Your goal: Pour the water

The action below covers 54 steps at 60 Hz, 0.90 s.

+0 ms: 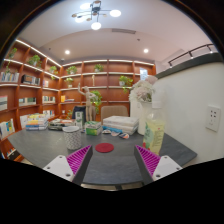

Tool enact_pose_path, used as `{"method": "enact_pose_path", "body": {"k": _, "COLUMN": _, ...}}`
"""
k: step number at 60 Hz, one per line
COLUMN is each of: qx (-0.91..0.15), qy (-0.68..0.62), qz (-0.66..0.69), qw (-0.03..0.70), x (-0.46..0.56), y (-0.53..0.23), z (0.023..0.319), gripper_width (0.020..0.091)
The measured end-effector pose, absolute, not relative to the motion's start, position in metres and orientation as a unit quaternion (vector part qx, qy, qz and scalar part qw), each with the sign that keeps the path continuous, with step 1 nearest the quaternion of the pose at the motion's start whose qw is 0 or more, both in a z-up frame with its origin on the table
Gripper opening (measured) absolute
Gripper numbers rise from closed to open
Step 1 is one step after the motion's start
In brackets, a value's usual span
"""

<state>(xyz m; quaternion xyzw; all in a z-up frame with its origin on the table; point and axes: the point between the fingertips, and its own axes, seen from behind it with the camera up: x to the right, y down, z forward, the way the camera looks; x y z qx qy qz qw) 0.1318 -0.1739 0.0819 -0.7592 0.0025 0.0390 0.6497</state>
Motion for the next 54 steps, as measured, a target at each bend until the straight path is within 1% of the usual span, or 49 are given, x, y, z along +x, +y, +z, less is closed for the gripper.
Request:
{"method": "enact_pose_path", "body": {"k": 5, "qx": -0.761, "qy": 0.033, "qz": 0.036, "qw": 0.647, "x": 0.172, "y": -0.171, "z": 0.065, "gripper_width": 0.0853}}
{"method": "enact_pose_path", "body": {"k": 12, "qx": -0.764, "qy": 0.072, "qz": 0.029, "qw": 0.640, "x": 0.218, "y": -0.153, "z": 0.053, "gripper_width": 0.0854}}
{"method": "enact_pose_path", "body": {"k": 19, "qx": -0.755, "qy": 0.068, "qz": -0.003, "qw": 0.652, "x": 0.253, "y": -0.125, "z": 0.055, "gripper_width": 0.0852}}
{"method": "enact_pose_path", "body": {"k": 29, "qx": -0.750, "qy": 0.051, "qz": -0.011, "qw": 0.659, "x": 0.270, "y": -0.080, "z": 0.058, "gripper_width": 0.0853}}
{"method": "enact_pose_path", "body": {"k": 32, "qx": -0.746, "qy": 0.053, "qz": -0.008, "qw": 0.664, "x": 0.274, "y": -0.070, "z": 0.062, "gripper_width": 0.0832}}
{"method": "enact_pose_path", "body": {"k": 35, "qx": -0.742, "qy": 0.048, "qz": 0.000, "qw": 0.669, "x": 0.272, "y": -0.062, "z": 0.065, "gripper_width": 0.0777}}
{"method": "enact_pose_path", "body": {"k": 39, "qx": -0.740, "qy": 0.045, "qz": 0.004, "qw": 0.671, "x": 0.272, "y": -0.055, "z": 0.065, "gripper_width": 0.0676}}
{"method": "enact_pose_path", "body": {"k": 41, "qx": -0.742, "qy": 0.043, "qz": 0.006, "qw": 0.669, "x": 0.271, "y": -0.052, "z": 0.065, "gripper_width": 0.0605}}
{"method": "enact_pose_path", "body": {"k": 42, "qx": -0.742, "qy": 0.041, "qz": 0.007, "qw": 0.669, "x": 0.270, "y": -0.051, "z": 0.064, "gripper_width": 0.0545}}
{"method": "enact_pose_path", "body": {"k": 43, "qx": -0.742, "qy": 0.041, "qz": 0.007, "qw": 0.669, "x": 0.270, "y": -0.050, "z": 0.064, "gripper_width": 0.0516}}
{"method": "enact_pose_path", "body": {"k": 44, "qx": -0.742, "qy": 0.041, "qz": 0.005, "qw": 0.669, "x": 0.269, "y": -0.050, "z": 0.064, "gripper_width": 0.0515}}
{"method": "enact_pose_path", "body": {"k": 46, "qx": -0.741, "qy": 0.040, "qz": 0.004, "qw": 0.670, "x": 0.269, "y": -0.049, "z": 0.064, "gripper_width": 0.0478}}
{"method": "enact_pose_path", "body": {"k": 47, "qx": -0.741, "qy": 0.040, "qz": 0.004, "qw": 0.671, "x": 0.269, "y": -0.048, "z": 0.065, "gripper_width": 0.0474}}
{"method": "enact_pose_path", "body": {"k": 50, "qx": -0.739, "qy": 0.040, "qz": 0.003, "qw": 0.672, "x": 0.269, "y": -0.048, "z": 0.065, "gripper_width": 0.0393}}
{"method": "enact_pose_path", "body": {"k": 53, "qx": -0.738, "qy": 0.046, "qz": -0.006, "qw": 0.673, "x": 0.273, "y": -0.047, "z": 0.065, "gripper_width": 0.0349}}
{"method": "enact_pose_path", "body": {"k": 54, "qx": -0.737, "qy": 0.047, "qz": -0.011, "qw": 0.674, "x": 0.272, "y": -0.049, "z": 0.064, "gripper_width": 0.0348}}
